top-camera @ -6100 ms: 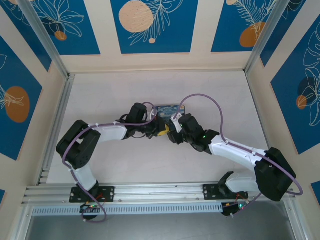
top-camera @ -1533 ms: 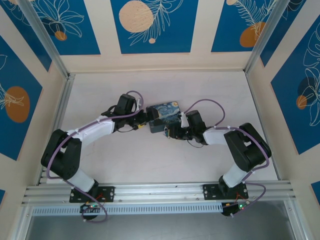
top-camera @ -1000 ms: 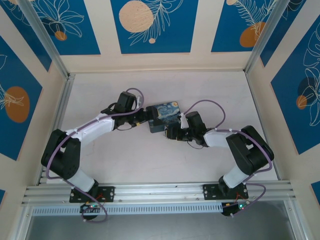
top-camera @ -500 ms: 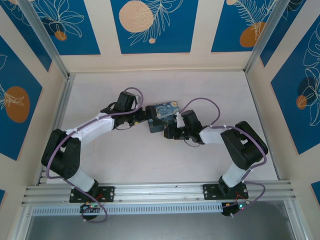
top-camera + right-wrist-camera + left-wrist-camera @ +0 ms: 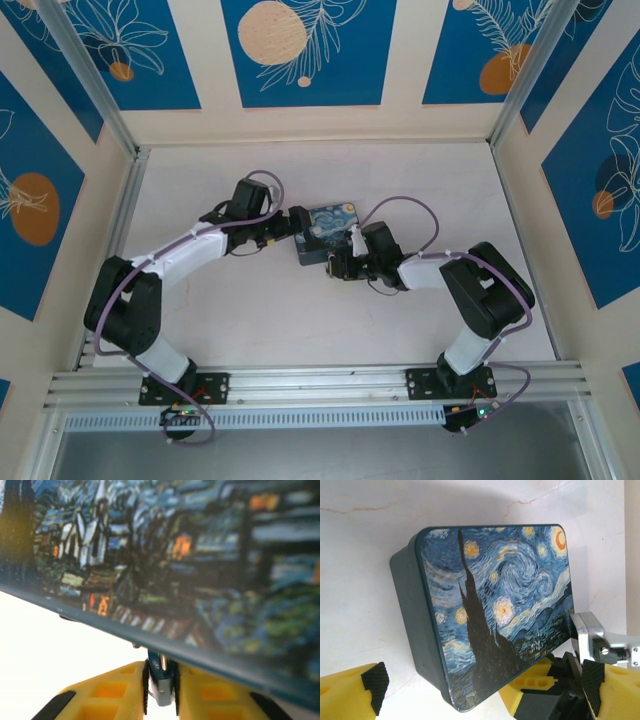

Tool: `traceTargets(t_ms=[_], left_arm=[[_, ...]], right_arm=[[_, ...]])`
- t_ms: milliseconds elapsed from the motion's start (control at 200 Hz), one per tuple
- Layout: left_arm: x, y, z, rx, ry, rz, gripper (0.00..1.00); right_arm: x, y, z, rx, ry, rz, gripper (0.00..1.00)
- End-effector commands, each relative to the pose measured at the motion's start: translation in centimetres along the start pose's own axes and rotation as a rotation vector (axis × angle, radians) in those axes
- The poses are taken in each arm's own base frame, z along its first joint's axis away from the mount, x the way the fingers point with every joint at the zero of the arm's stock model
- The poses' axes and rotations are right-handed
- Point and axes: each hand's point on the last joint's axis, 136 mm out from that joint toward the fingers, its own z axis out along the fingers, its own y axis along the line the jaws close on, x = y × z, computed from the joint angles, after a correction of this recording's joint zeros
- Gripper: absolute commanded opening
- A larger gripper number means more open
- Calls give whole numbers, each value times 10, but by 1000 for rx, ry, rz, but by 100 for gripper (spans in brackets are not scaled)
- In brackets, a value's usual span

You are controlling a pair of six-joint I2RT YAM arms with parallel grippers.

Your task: Unlock the padlock with the key

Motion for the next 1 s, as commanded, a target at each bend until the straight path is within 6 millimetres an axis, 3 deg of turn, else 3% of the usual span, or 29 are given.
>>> traceTargets(t_ms=[0,95,340,520,995], left_arm=[[-6,-2,-2,4,9,12,100],[-7,-1,-2,-1,10,19,100],[-5,12,3,-93,53,68,100],[-1,31,9,-193,77,108,100],[14,55,19,-340,78,202,100]], right_arm=[[34,-16,0,53,94,61,12],[34,-16,-2,57,92,66,3],[34,-17,-7,49,65,125,0],[36,-15,-9,26,42,187,0],[40,-19,-9,7,3,346,0]])
